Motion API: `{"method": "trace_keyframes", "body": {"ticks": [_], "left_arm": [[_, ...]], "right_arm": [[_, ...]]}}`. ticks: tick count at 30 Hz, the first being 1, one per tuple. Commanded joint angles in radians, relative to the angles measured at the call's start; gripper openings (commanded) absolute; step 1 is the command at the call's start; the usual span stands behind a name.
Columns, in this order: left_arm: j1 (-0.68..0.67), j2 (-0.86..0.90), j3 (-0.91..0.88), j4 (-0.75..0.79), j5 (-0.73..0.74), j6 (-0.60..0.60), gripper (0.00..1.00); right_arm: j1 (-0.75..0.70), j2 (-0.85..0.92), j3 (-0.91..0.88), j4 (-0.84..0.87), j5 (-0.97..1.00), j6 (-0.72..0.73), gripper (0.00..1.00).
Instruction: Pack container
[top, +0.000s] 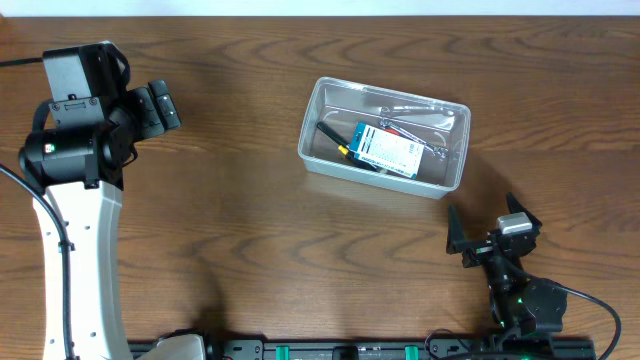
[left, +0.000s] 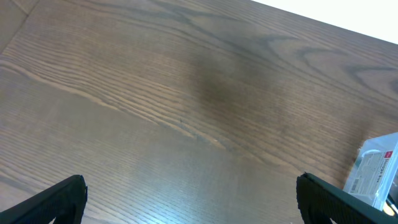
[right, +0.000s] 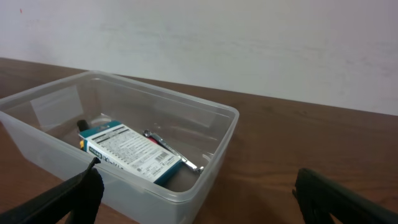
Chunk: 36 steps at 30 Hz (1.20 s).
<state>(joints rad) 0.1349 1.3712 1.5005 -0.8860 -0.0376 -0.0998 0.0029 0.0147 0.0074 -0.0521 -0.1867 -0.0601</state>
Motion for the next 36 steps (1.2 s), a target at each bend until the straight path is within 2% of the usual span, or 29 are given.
{"method": "trace_keyframes", "body": {"ticks": [1,7,11,17,26,30,36], "left_arm": [[0.001,0.001,0.015,0.000,-0.016,0.014,0.98],[0.002,-0.046,0.015,0.009,-0.017,0.018,0.98],[0.001,-0.143,0.011,0.090,-0.021,0.025,0.98],[0.001,-0.387,-0.008,0.213,-0.020,0.024,0.98],[0.002,-0.749,-0.033,0.179,-0.028,0.025,0.98],[0.002,-0.890,-0.096,0.167,-0.027,0.024,0.98],[0.002,-1.036,-0.306,0.178,-0.027,-0.035,0.98]], "right_arm": [[-0.011,-0.009,-0.002,-0.002,-0.012,-0.012,0.99],[-0.011,-0.009,-0.002,-0.002,-0.013,-0.012,0.99],[-0.011,-0.009,-0.002,-0.002,-0.012,-0.012,0.99],[-0.011,-0.009,-0.002,-0.002,-0.012,-0.012,0.99],[-0.011,-0.009,-0.002,-0.002,-0.012,-0.012,0.99],[-0.011,-0.009,-0.002,-0.002,-0.012,-0.012,0.99],[-0.011,-0.009,-0.002,-0.002,-0.012,-0.012,0.99]]}}
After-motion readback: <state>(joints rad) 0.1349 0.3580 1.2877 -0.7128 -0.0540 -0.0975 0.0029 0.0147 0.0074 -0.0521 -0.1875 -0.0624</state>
